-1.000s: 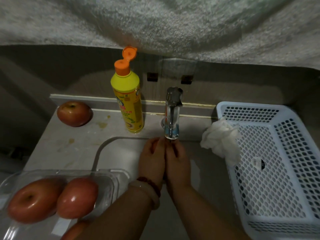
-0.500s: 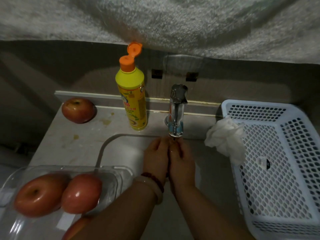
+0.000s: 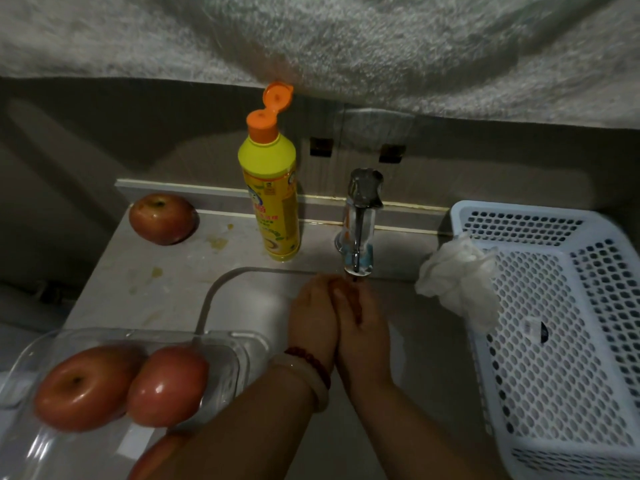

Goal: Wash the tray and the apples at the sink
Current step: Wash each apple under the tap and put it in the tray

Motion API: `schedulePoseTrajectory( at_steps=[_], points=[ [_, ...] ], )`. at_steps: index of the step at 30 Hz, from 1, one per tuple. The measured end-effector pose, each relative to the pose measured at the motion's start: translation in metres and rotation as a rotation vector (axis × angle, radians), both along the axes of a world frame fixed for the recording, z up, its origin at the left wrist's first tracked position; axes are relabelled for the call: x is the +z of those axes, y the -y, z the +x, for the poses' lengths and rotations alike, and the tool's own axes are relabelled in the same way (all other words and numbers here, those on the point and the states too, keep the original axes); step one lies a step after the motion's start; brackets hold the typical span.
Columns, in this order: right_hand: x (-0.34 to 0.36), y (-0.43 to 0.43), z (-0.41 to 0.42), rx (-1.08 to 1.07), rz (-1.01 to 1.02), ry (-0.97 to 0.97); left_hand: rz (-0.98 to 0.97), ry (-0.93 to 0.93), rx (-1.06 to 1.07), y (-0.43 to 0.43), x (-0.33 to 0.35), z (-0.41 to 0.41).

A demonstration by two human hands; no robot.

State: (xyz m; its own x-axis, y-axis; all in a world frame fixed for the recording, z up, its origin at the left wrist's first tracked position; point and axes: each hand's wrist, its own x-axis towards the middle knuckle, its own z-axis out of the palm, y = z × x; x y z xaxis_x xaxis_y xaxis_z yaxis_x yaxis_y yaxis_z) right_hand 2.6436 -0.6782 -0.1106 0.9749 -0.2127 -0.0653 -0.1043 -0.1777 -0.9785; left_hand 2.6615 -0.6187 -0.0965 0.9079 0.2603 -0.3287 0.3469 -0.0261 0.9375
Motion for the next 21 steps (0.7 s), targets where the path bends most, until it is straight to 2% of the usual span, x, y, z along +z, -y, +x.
schedulePoseTrajectory(
  at_steps=[3,5,7,10,11,12,14,17,19,21],
  points=[
    [-0.013,0.007,-0.003,0.097,-0.248,0.225,-0.331,-0.119,0.004,-0.003,0.005,-0.001],
    [-0.013,0.01,-0.003,0.135,-0.234,0.237,-0.485,-0.201,-0.011,-0.006,0.002,-0.002],
    [-0.001,0.007,0.001,0.029,-0.063,0.03,-0.476,-0.227,0.047,-0.005,0.002,-0.004],
    [0.01,0.005,0.017,-0.192,0.544,-0.491,-0.467,-0.213,0.158,-0.003,0.003,-0.004],
    [0.014,0.004,0.018,-0.201,0.659,-0.562,-0.464,-0.201,0.173,-0.003,0.005,-0.003],
    [0.015,0.003,0.018,-0.171,0.685,-0.549,-0.452,-0.192,0.185,-0.002,0.005,-0.002],
    [0.013,0.002,0.014,-0.112,0.531,-0.38,-0.429,-0.19,0.192,-0.003,0.005,0.0],
    [0.01,0.0,0.005,-0.001,0.104,-0.021,-0.373,-0.182,0.167,-0.006,0.004,0.004],
    [-0.001,0.001,-0.002,0.1,-0.254,0.25,-0.523,-0.158,0.086,-0.008,0.007,0.003],
    [-0.007,0.002,-0.007,0.177,-0.418,0.391,-0.681,-0.163,0.012,-0.01,0.009,0.002]
  ],
)
